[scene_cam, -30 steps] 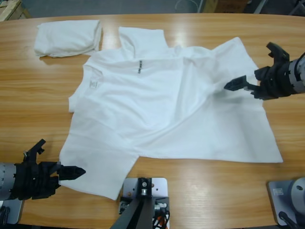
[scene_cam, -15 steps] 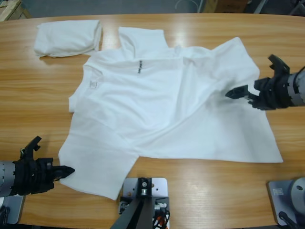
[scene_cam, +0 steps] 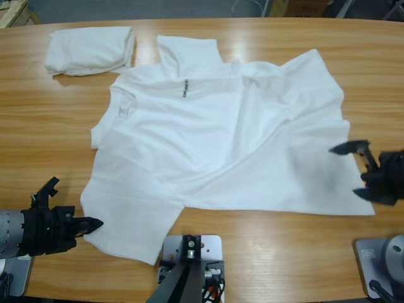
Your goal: Fold clothes
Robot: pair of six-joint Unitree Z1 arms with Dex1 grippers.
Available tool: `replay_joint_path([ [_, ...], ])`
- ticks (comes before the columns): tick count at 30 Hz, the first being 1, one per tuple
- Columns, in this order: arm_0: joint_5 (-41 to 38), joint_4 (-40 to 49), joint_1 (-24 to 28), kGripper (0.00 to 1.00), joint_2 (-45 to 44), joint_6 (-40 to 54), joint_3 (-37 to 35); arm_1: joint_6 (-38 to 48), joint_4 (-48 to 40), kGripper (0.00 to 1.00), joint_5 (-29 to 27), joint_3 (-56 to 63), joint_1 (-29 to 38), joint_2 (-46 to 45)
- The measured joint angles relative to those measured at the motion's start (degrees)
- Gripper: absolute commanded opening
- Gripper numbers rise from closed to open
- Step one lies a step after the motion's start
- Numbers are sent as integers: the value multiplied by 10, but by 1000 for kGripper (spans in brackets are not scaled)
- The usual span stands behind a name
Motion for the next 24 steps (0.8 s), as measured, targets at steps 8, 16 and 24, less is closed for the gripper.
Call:
replay_joint_path([
  [8, -16, 0, 0, 0, 5, 0, -2, 199, 13, 678, -60, 40, 128, 1],
  [16, -17, 50, 0, 0, -41, 0, 6, 235, 13, 754, -66, 44, 172, 42],
  [24, -17, 70, 0, 0, -59, 0, 6, 335, 8, 930, -66, 44, 246, 80],
])
